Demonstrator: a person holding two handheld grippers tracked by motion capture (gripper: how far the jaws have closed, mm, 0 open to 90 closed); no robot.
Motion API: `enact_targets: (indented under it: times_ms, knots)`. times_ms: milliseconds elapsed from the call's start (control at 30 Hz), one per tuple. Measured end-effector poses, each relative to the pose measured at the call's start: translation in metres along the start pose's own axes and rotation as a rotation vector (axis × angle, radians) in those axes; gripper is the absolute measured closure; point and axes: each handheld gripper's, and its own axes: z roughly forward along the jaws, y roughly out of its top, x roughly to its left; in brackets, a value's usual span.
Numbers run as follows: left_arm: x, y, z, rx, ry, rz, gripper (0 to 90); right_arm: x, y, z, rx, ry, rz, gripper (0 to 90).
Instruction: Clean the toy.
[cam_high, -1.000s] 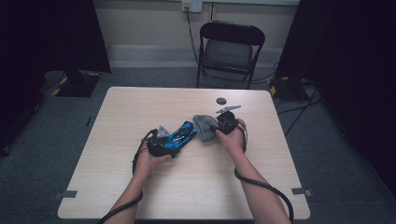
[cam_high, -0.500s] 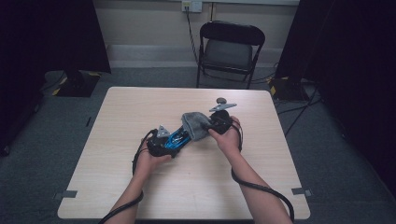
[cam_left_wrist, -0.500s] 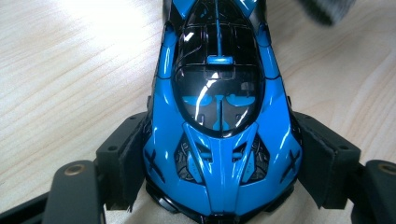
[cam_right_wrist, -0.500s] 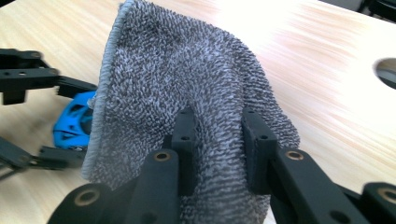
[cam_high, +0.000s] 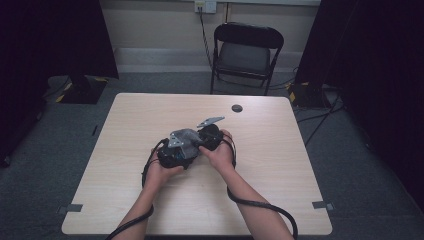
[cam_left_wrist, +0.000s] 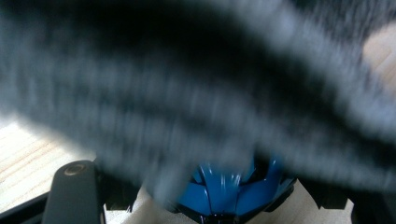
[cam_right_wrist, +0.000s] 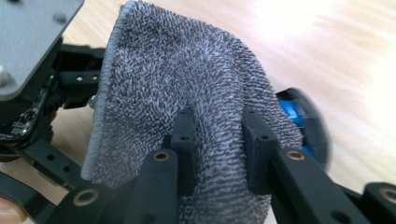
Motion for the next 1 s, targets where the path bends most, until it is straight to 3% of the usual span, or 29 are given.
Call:
enact_targets:
  times_ms: [100, 200, 500, 1000]
  knots:
    - [0.0, 0.0, 0.0, 0.0, 0.0, 0.0, 25.9, 0.005, -0.002, 0.005, 0.004, 0.02, 0.006, 69.9]
    - [0.0, 0.0, 0.0, 0.001, 0.001, 0.0, 25.9, 0.009, -0.003, 0.009, 0.021, 0.007, -0.024, 69.9]
    - [0.0, 0.0, 0.0, 0.001, 0.002, -0.001, 25.9, 0.014, -0.007, 0.013, 0.028, 0.032, -0.062, 69.5]
    - [0.0, 0.0, 0.0, 0.001, 0.002, -0.002, 25.9, 0.007, -0.008, 0.013, 0.028, 0.041, -0.082, 70.5]
